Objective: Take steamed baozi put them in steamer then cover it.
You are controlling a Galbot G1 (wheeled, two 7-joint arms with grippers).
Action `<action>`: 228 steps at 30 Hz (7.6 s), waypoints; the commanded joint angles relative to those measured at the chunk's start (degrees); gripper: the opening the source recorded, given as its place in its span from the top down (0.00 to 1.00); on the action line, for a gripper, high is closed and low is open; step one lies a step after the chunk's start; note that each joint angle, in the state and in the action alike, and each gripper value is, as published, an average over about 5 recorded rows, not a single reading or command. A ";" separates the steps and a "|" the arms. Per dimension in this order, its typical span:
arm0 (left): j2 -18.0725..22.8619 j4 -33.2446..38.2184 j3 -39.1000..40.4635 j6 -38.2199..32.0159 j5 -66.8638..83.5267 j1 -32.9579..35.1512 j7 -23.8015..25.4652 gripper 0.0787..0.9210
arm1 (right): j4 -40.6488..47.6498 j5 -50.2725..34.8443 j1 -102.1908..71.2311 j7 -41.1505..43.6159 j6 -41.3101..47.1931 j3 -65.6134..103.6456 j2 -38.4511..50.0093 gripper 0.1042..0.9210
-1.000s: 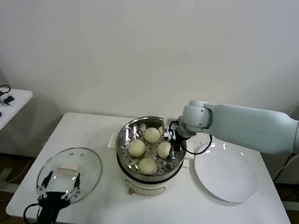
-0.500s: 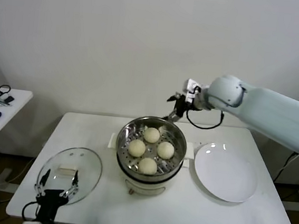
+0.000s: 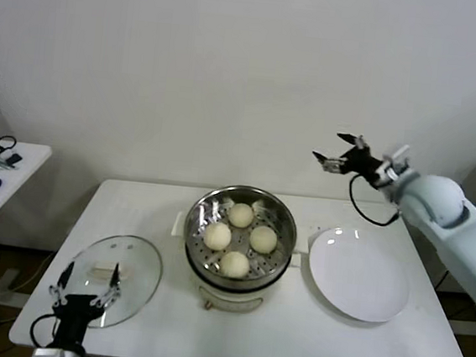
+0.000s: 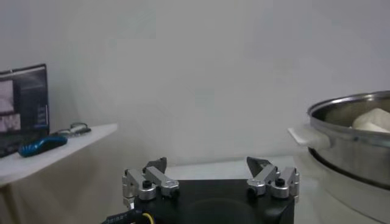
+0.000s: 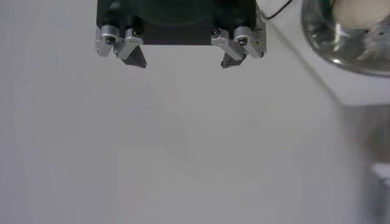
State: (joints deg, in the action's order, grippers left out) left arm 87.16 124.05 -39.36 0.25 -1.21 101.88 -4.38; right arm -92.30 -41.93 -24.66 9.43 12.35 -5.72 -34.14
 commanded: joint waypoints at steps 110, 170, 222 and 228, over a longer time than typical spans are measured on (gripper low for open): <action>-23.21 -13.85 -2.69 3.50 -56.53 -15.84 -0.41 0.93 | -2.01 13.33 -66.68 -5.47 -37.07 43.25 -33.92 0.12; 0.48 -20.68 46.63 35.07 -88.95 -40.98 12.74 0.93 | -1.49 16.41 -66.01 -6.75 -37.92 44.28 -33.12 0.12; -8.97 1.77 38.98 28.76 -49.37 -31.78 6.67 0.17 | -3.79 18.81 -64.63 -10.14 -32.64 41.03 -31.89 0.12; -13.01 3.52 23.55 13.16 -25.12 -25.62 0.62 0.12 | -3.43 19.39 -64.55 -10.46 -34.44 40.56 -31.92 0.12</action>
State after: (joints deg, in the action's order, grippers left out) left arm 78.17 120.89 0.25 29.42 -58.83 69.09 3.70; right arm -95.73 -23.43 -89.35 0.26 -21.41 35.67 -66.26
